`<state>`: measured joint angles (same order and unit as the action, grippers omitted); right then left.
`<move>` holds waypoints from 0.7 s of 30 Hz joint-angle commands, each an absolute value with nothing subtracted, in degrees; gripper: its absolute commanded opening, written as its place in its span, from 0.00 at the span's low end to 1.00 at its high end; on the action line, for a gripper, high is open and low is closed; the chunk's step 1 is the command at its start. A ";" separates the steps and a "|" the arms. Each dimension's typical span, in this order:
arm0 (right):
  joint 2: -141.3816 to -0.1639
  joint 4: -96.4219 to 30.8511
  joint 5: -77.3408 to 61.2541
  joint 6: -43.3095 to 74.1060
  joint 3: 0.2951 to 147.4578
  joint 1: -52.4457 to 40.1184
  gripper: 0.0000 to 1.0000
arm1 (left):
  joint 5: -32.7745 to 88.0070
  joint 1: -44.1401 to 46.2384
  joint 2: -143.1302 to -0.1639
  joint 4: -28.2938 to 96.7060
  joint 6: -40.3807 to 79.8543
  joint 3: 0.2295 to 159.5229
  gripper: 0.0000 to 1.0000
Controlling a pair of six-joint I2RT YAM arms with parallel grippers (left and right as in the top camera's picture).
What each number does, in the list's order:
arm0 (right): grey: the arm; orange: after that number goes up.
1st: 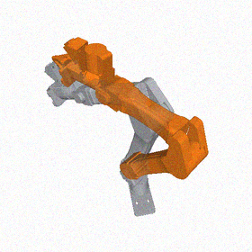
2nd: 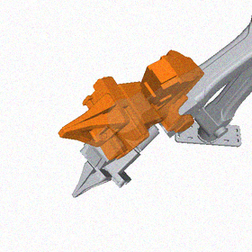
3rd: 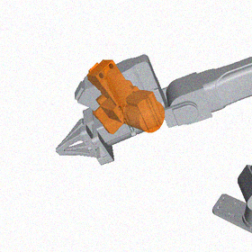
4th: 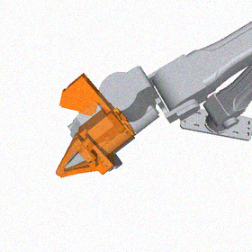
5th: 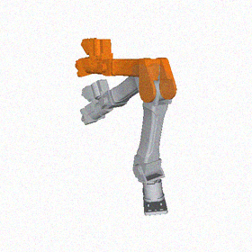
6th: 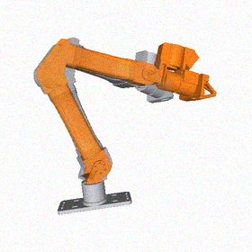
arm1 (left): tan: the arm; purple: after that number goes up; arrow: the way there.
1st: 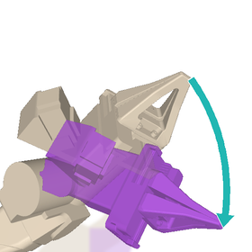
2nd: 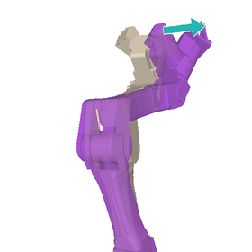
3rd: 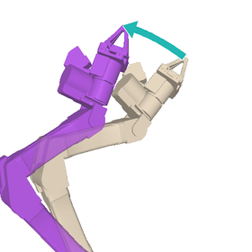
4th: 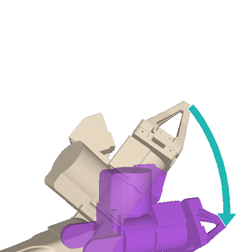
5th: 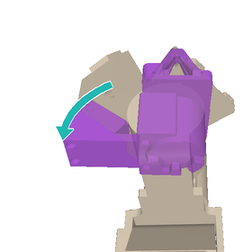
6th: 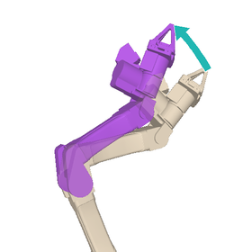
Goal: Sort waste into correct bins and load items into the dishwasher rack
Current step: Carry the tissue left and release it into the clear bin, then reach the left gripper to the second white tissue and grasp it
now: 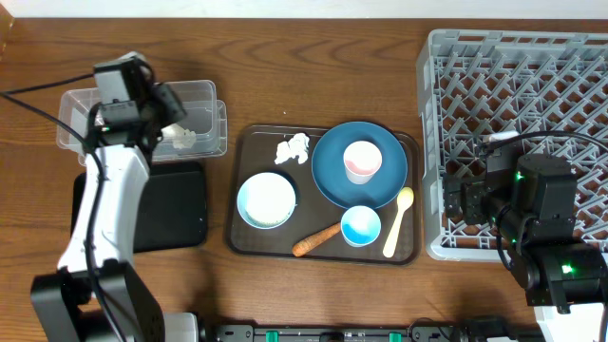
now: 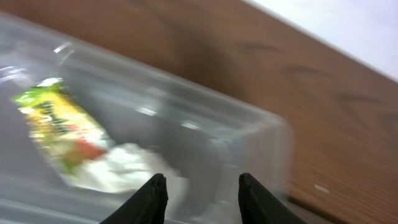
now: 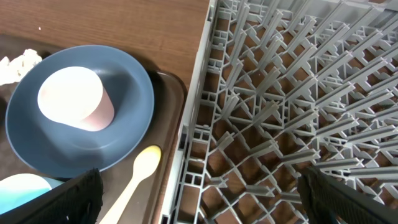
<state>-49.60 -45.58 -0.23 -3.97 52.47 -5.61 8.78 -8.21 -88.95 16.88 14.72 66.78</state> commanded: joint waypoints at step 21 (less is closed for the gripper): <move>-49.52 -45.87 -0.23 -3.44 53.52 -6.24 0.99 | 11.38 17.26 -105.56 16.43 8.14 67.53 0.64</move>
